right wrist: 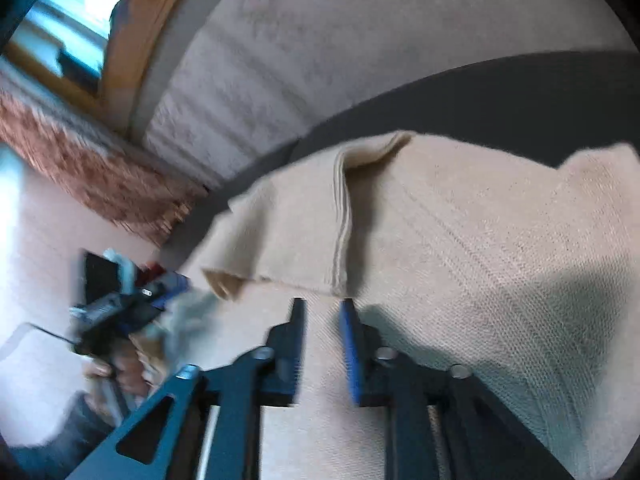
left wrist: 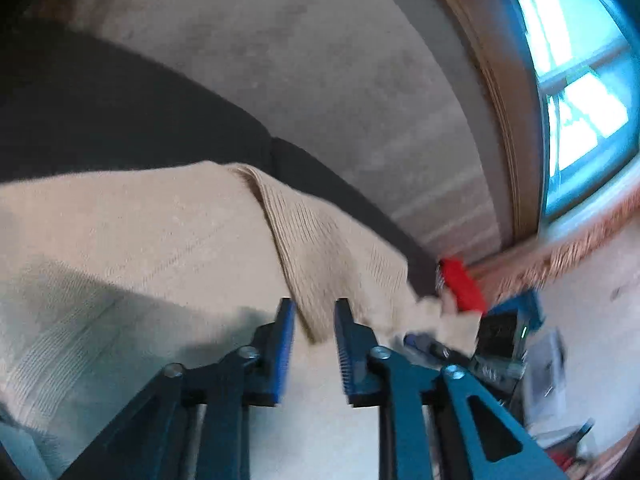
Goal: Fold clothes
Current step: 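Fold the collar down onto the sweater body and open both grippers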
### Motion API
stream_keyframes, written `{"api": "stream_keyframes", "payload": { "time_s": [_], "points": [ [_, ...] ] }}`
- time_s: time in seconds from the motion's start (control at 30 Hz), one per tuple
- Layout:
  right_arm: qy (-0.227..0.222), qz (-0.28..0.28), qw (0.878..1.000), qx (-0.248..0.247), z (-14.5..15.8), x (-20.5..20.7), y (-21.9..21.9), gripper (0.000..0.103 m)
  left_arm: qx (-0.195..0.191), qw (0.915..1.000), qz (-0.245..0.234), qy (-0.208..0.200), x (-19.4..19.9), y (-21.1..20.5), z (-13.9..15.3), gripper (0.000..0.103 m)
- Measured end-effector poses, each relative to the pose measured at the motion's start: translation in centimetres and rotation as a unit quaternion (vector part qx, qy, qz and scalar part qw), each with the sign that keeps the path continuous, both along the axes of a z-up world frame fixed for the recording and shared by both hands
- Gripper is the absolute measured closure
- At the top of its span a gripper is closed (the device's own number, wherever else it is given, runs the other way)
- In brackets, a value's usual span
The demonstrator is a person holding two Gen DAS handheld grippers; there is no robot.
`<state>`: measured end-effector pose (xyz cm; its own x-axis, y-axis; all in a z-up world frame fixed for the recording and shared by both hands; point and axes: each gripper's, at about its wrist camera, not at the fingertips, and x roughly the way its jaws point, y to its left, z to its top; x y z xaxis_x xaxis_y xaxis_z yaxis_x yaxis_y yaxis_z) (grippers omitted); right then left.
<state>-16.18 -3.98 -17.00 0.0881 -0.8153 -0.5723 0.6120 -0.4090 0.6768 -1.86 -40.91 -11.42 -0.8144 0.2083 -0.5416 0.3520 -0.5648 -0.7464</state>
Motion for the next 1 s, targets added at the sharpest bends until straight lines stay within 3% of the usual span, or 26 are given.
{"api": "stream_keyframes", "payload": {
  "time_s": [0.03, 0.07, 0.13, 0.27, 0.47, 0.53, 0.6, 0.67, 0.87, 0.93, 0.97, 1.0],
  "points": [
    [-0.007, -0.006, 1.000, -0.016, 0.1, -0.2, 0.2, 0.046, 0.010, 0.9999, 0.005, 0.001, -0.5, -0.4, -0.1, 0.081],
    [-0.009, -0.010, 1.000, -0.026, 0.3, -0.4, 0.3, 0.042, 0.020, 0.9998, 0.010, 0.001, -1.0, -0.7, -0.2, 0.079],
    [-0.011, -0.009, 0.999, -0.034, 0.3, -0.5, 0.1, 0.042, 0.039, 0.9991, 0.016, -0.011, -2.6, -1.4, -0.7, 0.079],
    [-0.026, -0.009, 0.999, -0.025, -1.1, -0.5, -0.9, 0.040, 0.039, 0.9985, 0.022, -0.031, -5.6, -2.6, -1.2, 0.078],
    [-0.028, -0.010, 0.998, -0.049, -1.8, -0.4, -0.5, 0.039, 0.044, 0.9974, 0.006, -0.057, -8.8, -3.3, -2.1, 0.076],
    [-0.022, -0.008, 0.998, -0.052, -1.9, -0.3, -0.4, 0.039, 0.043, 0.9978, -0.001, -0.050, -9.0, -3.0, -2.2, 0.079],
    [-0.013, -0.006, 0.999, -0.052, -1.8, -0.2, -0.5, 0.038, 0.041, 0.9979, -0.006, -0.049, -9.1, -2.9, -2.1, 0.091],
    [-0.008, -0.003, 0.999, -0.053, -1.8, 0.0, -0.5, 0.037, 0.013, 0.9985, 0.009, -0.053, -8.4, -3.2, -1.3, 0.099],
    [0.006, -0.001, 0.999, -0.053, -1.7, 0.2, -1.0, 0.036, -0.047, 0.9959, 0.046, -0.063, -6.6, -4.7, 1.7, 0.100],
    [0.009, 0.000, 0.999, -0.052, -1.7, 0.2, -0.9, 0.036, -0.059, 0.9956, 0.034, -0.065, -6.5, -4.5, 2.4, 0.096],
    [0.010, 0.001, 0.999, -0.052, -1.7, 0.2, -0.9, 0.036, -0.050, 0.9961, 0.011, -0.072, -6.6, -4.1, 2.1, 0.086],
    [0.010, 0.000, 0.999, -0.052, -1.7, 0.2, -0.9, 0.036, -0.061, 0.9944, 0.007, -0.086, -6.5, -3.6, 2.0, 0.083]
  ]
}}
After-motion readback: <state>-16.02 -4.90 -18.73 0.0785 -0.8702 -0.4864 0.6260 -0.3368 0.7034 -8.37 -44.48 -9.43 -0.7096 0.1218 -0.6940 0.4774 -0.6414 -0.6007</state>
